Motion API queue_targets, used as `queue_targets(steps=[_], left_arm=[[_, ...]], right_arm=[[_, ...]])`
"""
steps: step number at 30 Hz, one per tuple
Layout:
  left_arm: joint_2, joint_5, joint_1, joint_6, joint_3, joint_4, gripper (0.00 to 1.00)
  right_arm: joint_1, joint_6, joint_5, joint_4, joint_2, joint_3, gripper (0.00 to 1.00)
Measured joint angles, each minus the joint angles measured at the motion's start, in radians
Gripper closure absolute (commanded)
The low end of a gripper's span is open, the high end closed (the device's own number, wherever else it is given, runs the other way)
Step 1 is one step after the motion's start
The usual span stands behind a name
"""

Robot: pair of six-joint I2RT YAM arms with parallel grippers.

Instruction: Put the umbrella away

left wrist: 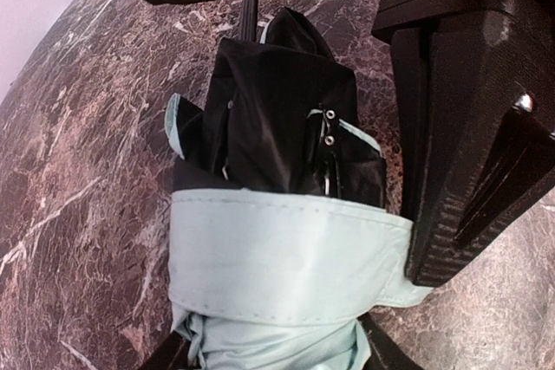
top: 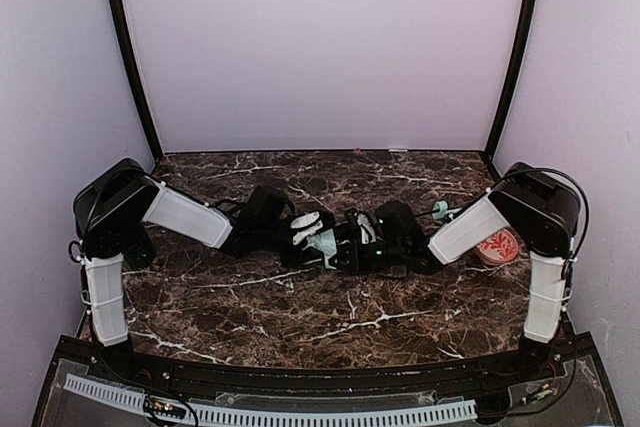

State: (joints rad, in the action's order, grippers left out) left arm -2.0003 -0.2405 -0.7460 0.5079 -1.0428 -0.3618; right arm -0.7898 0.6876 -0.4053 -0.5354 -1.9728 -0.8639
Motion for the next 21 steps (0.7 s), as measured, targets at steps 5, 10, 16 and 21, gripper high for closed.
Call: queue_targets(steps=[5,10,16,21], left_arm=[[-0.008,-0.02,0.009,-0.014,-0.072,0.133,0.59],[-0.023,-0.044,0.017,-0.034,-0.152,0.273,0.46],[-0.07,-0.043,0.019,-0.06,-0.288,0.487,0.34],[-0.098,-0.067,0.025,-0.059,-0.351,0.601,0.06]], right_arm=[[0.006,0.002,-0.024,-0.025,0.006,0.035,1.0],[0.016,-0.006,-0.042,-0.026,0.006,0.035,1.0],[0.027,-0.029,-0.047,-0.023,0.008,0.034,1.0],[0.035,-0.055,-0.048,-0.009,0.021,0.024,1.0]])
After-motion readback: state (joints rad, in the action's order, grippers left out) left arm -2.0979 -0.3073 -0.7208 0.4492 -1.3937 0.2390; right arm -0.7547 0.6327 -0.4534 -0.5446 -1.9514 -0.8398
